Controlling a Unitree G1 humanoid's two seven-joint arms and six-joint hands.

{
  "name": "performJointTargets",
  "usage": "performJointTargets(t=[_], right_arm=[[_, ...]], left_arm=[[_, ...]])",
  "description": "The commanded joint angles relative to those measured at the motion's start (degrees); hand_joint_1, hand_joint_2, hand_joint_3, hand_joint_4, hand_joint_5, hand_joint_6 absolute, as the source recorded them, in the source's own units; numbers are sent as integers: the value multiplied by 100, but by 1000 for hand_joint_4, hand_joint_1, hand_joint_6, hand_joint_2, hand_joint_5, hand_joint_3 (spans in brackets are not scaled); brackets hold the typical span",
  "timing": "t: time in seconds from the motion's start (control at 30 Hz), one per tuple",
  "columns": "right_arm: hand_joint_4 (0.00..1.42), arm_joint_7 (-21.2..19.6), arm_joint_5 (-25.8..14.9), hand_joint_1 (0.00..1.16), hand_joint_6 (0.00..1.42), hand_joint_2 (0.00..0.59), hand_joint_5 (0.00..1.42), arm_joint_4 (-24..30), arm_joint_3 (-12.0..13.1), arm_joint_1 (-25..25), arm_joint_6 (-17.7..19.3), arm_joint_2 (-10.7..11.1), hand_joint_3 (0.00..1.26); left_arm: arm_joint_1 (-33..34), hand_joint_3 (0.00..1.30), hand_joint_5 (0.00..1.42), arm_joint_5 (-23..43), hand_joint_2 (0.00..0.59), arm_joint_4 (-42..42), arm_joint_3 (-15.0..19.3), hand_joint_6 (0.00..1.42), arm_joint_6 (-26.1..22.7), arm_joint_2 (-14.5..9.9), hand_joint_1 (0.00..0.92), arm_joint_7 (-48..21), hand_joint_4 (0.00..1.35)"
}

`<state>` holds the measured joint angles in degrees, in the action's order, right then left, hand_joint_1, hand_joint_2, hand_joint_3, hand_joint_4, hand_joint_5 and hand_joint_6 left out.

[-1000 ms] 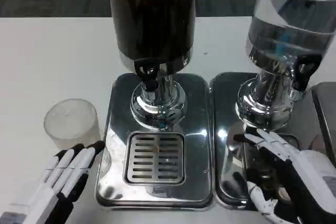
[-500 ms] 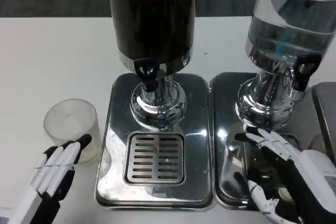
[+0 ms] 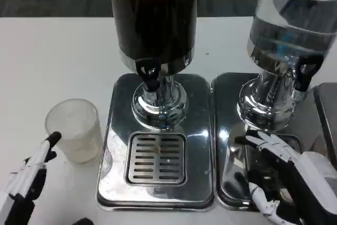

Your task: Grasp the cup under the faucet to collect the drink, then remove the cup.

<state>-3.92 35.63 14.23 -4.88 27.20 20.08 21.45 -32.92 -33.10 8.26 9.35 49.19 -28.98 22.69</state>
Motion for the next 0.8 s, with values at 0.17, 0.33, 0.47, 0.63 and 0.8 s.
performJointTargets(t=[0.17,0.33,0.47,0.63,0.8], right_arm=[[114,28,-42,511,162,574,84,68,41,29,-4,20,218],[117,11,-31,511,162,574,84,99,51,42,-34,-20,224],[123,4,-41,511,162,574,84,86,44,37,-22,-38,228],[127,3,-47,507,162,580,88,86,41,79,-14,-54,231],[128,-15,-30,503,166,583,93,75,18,68,7,-70,231]], left_arm=[[451,43,227,402,89,131,183,202,-430,130,0,-117,21],[747,0,151,493,66,251,106,85,-766,92,0,-372,0],[1034,0,97,638,38,408,56,51,-966,76,0,-586,0],[1464,0,66,751,21,690,-15,38,-1237,1,0,-874,0],[1908,0,41,806,4,1053,-130,15,-1470,-85,0,-1103,0]])
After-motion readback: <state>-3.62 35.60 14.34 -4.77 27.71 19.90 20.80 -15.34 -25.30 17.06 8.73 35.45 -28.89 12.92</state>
